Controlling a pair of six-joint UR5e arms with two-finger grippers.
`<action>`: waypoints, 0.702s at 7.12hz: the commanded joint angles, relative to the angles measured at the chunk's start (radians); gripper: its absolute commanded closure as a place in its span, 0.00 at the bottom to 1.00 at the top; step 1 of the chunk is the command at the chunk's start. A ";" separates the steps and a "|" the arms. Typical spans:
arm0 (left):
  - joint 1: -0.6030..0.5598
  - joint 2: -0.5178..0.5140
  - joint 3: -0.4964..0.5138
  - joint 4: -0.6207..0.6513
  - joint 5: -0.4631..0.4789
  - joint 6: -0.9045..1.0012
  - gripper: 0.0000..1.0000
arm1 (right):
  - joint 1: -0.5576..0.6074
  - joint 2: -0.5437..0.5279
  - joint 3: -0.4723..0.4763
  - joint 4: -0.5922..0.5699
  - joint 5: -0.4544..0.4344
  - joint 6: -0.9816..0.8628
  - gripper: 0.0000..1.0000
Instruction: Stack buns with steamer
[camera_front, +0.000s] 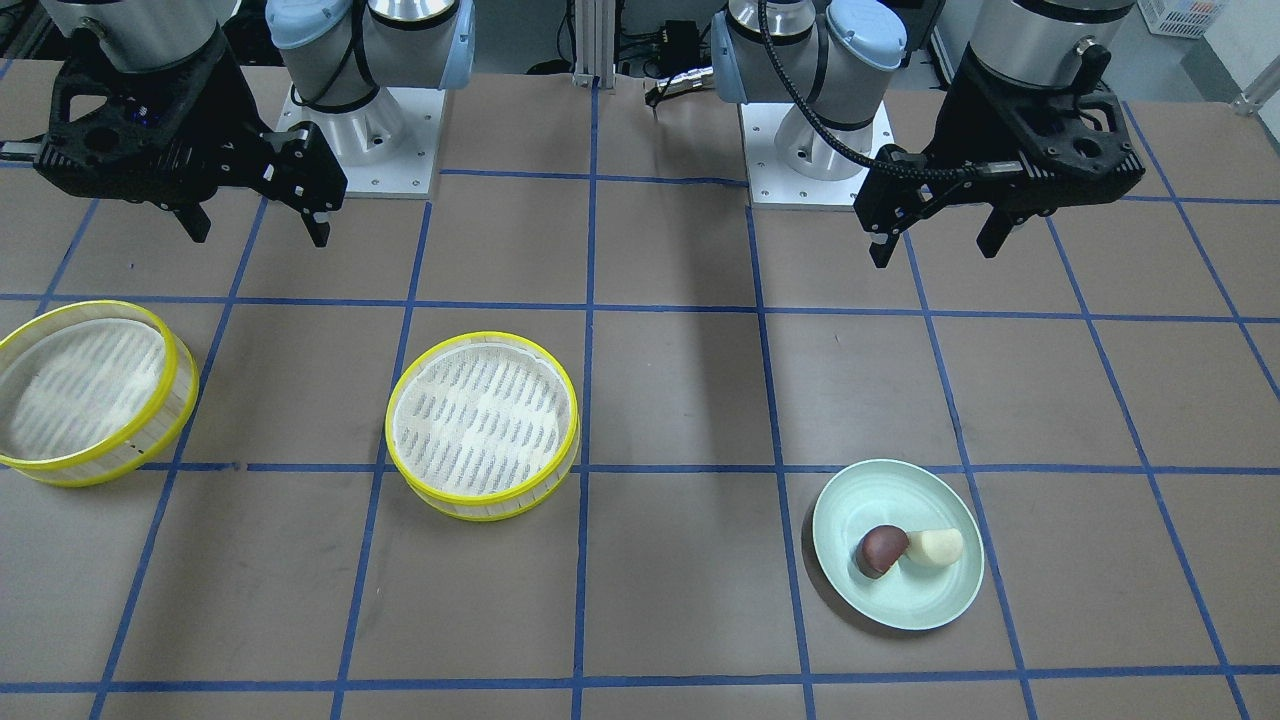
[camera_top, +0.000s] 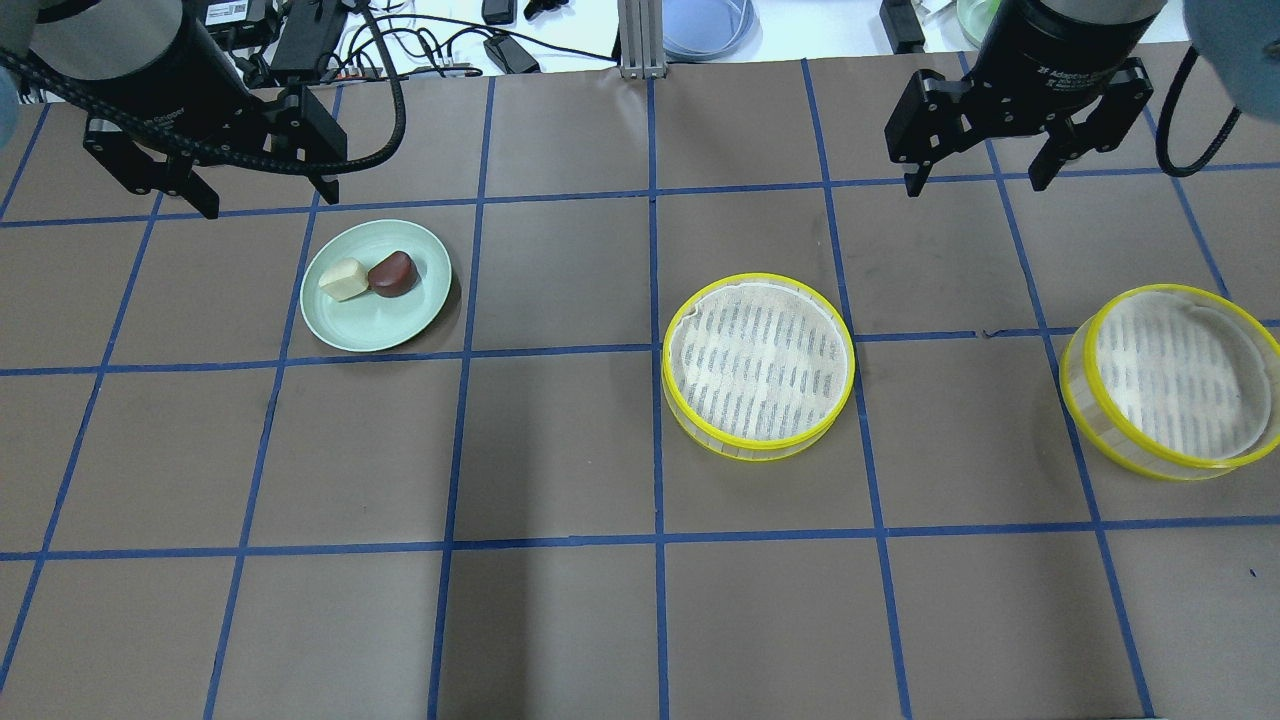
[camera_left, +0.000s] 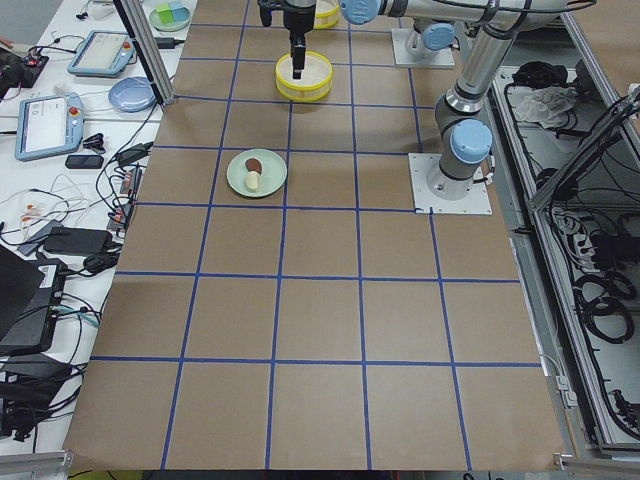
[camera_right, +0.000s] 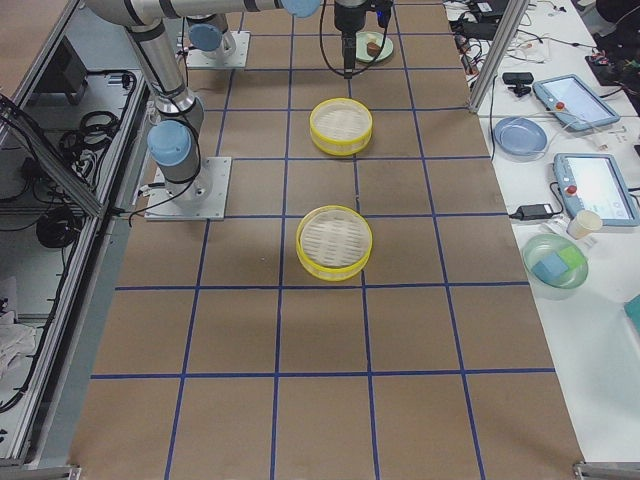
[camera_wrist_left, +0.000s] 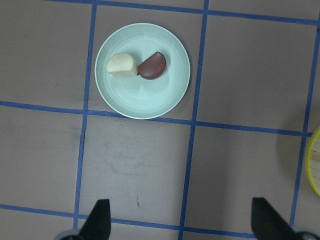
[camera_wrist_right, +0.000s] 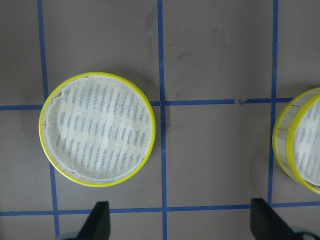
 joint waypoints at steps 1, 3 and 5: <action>-0.001 -0.002 -0.007 0.000 0.000 -0.003 0.00 | 0.000 0.000 0.002 0.001 0.009 -0.001 0.00; 0.024 -0.013 -0.005 0.051 0.004 0.022 0.00 | 0.000 -0.001 0.002 -0.002 0.006 -0.001 0.00; 0.110 -0.103 -0.010 0.181 -0.033 0.032 0.00 | -0.003 -0.001 0.002 -0.004 0.004 -0.001 0.00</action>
